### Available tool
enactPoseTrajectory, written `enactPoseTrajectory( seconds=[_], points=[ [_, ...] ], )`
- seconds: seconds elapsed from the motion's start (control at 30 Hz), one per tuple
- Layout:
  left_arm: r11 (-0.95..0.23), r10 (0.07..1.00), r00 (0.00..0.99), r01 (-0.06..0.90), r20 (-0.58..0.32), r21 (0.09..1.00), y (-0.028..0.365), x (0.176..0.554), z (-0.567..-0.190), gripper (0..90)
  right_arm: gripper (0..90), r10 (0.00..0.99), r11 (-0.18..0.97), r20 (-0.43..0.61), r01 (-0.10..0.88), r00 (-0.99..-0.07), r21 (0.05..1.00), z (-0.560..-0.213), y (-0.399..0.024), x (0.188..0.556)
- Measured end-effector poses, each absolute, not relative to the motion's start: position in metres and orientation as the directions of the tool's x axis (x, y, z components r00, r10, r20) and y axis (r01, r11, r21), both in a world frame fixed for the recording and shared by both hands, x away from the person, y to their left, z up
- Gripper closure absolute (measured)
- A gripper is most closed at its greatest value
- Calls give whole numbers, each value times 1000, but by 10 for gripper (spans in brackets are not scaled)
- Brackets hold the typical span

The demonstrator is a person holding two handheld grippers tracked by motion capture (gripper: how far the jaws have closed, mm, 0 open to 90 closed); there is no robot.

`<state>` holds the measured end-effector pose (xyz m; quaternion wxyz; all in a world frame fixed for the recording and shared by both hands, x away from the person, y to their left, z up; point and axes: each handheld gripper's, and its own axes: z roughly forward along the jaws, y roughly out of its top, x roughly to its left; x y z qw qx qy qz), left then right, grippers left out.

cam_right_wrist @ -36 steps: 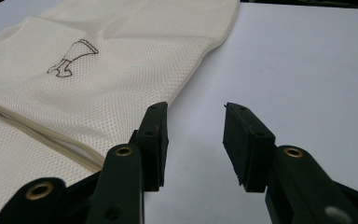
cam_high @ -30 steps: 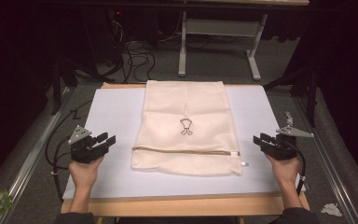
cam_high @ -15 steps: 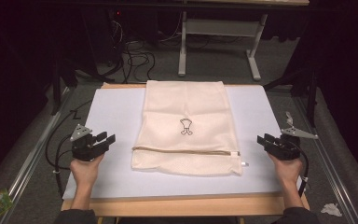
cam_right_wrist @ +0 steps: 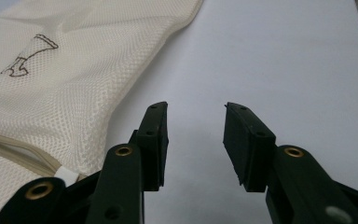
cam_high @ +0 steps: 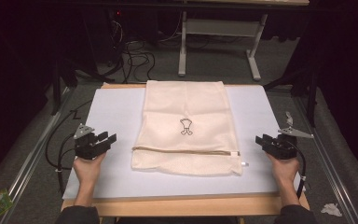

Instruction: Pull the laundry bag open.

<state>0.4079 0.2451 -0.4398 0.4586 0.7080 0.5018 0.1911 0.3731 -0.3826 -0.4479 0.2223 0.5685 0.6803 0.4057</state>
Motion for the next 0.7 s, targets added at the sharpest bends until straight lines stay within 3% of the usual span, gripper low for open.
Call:
enactPoseTrajectory(
  seconds=[0.7],
  points=[
    [-76,903,391,558,-181,826,241,424,-458,551,613,960,22,156,617,-233,787,-461,-380,384]
  ],
)
